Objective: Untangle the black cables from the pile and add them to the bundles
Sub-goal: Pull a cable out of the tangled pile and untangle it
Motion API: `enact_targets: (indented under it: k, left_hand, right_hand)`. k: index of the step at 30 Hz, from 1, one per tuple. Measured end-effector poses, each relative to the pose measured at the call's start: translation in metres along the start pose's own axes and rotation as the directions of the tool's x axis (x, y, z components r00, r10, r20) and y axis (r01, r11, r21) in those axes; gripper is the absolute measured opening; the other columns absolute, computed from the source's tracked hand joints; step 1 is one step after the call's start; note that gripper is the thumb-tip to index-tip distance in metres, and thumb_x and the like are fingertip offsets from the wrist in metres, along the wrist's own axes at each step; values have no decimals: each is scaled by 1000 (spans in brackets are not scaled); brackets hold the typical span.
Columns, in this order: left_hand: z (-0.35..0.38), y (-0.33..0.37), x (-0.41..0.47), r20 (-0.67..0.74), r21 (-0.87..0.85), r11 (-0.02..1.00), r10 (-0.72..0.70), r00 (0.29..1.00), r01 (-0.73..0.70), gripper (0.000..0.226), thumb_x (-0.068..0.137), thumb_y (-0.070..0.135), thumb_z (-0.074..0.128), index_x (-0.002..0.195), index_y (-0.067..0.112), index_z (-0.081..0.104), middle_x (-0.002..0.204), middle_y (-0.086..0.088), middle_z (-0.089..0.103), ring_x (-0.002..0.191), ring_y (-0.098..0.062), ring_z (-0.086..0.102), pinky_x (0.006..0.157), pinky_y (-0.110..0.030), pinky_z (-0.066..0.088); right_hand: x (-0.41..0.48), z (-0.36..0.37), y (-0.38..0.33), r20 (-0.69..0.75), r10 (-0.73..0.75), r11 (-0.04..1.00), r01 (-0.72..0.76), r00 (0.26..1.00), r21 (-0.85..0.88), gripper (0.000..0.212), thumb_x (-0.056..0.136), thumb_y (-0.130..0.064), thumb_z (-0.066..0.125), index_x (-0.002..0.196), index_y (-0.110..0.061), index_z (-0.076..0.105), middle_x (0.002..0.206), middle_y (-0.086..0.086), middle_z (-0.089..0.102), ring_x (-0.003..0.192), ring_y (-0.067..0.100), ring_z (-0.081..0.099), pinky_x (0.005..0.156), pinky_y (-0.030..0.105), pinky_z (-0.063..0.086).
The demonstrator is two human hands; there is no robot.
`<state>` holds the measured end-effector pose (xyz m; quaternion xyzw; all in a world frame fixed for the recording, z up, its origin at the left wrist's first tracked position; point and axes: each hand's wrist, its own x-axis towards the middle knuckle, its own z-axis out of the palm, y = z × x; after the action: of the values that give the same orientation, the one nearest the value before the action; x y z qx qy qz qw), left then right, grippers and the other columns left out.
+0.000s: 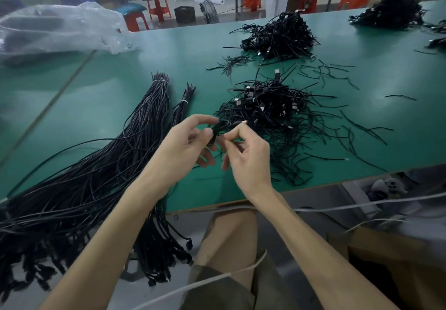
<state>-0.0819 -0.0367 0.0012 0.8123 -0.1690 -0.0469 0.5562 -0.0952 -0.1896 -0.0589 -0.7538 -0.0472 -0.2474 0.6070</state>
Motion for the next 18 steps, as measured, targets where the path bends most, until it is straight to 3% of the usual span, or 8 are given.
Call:
enact_targets:
  k: [2,5,7,9,11,14,16,18]
  left_hand:
    - [-11,2,-2,141,100,989,98,985,-112,31,108,10,49,135,16,63,94,2,73,83,-18,74,70,-27,58]
    - [-26,3,2,282,108,984,108,953,-143,40,105,-3,50,141,11,59,105,-1,77,93,-18,74,75,-26,56]
    - [-31,2,5,272,101,982,125,954,-157,44,101,-16,47,134,8,64,98,-5,77,87,-23,73,72,-29,54]
    - [-27,2,9,193,171,960,190,963,-224,53,92,-26,45,121,10,72,91,-9,75,80,-28,69,71,-33,52]
    - [-23,-1,11,126,290,914,256,958,-282,50,90,-21,53,112,17,76,96,-5,69,86,-15,64,76,-22,47]
    - [-26,-8,12,123,430,819,364,923,-380,31,97,4,66,115,27,74,114,-2,56,106,-14,53,85,-24,42]
    - [-25,-11,12,185,385,824,373,909,-416,25,99,10,64,119,22,71,127,3,60,119,-15,56,86,-26,47]
    - [-21,-12,12,197,301,880,318,927,-366,20,101,7,61,117,16,69,120,6,69,115,-9,63,93,-25,51]
  right_hand:
    - [1,-3,2,24,-19,998,21,1000,-52,20,93,9,58,81,-7,54,83,12,66,52,26,63,49,49,48]
    - [1,-5,1,69,-99,990,105,993,-96,24,85,15,50,77,-7,48,78,7,57,56,29,58,50,51,45]
    - [-1,-2,-2,90,-128,985,137,988,-104,24,81,12,48,74,-11,44,75,3,50,58,31,58,51,50,44]
    - [-1,1,-4,77,-127,985,135,989,-105,24,85,7,50,73,-13,43,72,-1,49,53,25,60,48,38,42]
    - [-3,2,-3,70,-110,991,114,992,-64,24,94,3,57,76,-8,47,68,0,52,46,18,59,47,24,37]
    - [-3,0,-3,52,-91,996,91,994,8,23,99,-3,61,79,-1,50,65,5,54,44,19,60,45,25,40]
    - [-2,-2,-2,39,-83,996,83,996,13,23,99,-4,61,79,-1,50,63,6,55,44,19,60,44,30,43]
    - [-3,-2,0,39,-75,997,75,996,-1,22,98,-4,63,79,-4,51,61,3,56,44,18,60,44,32,44]
